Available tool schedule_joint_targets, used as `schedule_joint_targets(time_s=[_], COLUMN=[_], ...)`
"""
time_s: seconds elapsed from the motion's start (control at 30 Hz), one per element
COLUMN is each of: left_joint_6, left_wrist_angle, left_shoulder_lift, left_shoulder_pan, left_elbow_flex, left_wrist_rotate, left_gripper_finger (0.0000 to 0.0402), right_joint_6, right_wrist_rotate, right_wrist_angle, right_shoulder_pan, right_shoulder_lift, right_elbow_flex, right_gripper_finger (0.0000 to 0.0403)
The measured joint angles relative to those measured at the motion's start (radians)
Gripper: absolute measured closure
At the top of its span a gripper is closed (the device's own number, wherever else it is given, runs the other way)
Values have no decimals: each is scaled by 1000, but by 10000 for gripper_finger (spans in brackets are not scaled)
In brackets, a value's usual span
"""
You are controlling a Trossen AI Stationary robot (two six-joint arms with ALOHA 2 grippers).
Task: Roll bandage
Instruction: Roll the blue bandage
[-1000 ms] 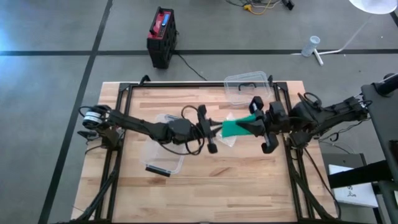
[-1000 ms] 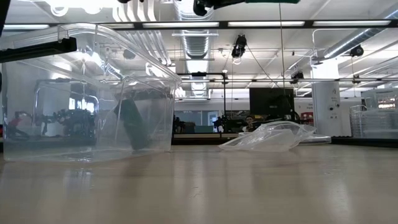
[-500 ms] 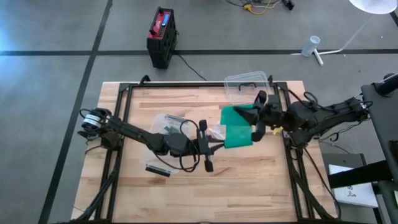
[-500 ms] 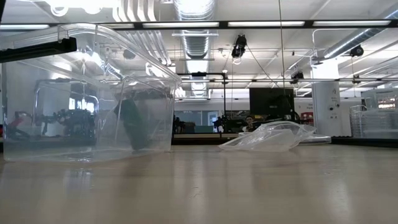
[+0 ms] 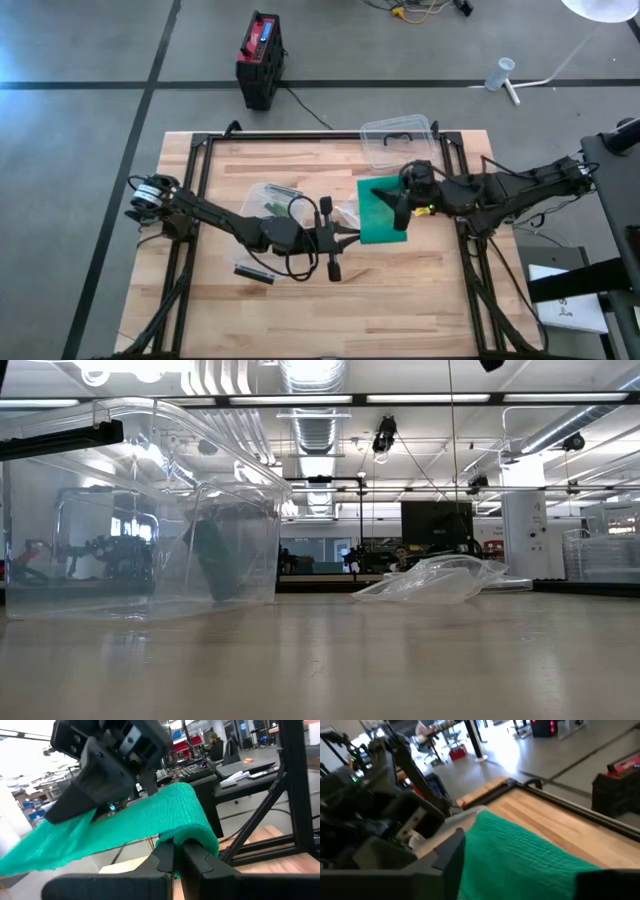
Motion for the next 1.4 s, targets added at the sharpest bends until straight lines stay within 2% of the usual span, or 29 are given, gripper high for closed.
schedule_joint_targets(time_s=[0.2,0.4,0.6,0.93,1.2,1.4], left_joint_6=[-2,15,23,20,-15,-125], left_wrist_angle=[4,5,2,-18,-48,-98], left_shoulder_lift=[0,-3,-6,-7,-24,-61], left_shoulder_pan=[-22,-59,-64,-76,-92,-95], left_elbow_flex=[0,0,0,0,0,0], left_wrist_rotate=[21,20,14,46,47,49], left_gripper_finger=[401,401,401,402,401,401], right_joint_6=[-5,13,111,153,-26,-145], right_wrist_rotate=[2,-11,-141,-272,-487,-540], right_wrist_angle=[-60,-136,-149,-236,-242,-254], right_shoulder_pan=[0,0,0,0,0,1], right_shoulder_lift=[0,-4,-6,-6,-6,-12], right_elbow_flex=[0,0,0,0,0,0], right_gripper_finger=[176,130,100,94,94,94])
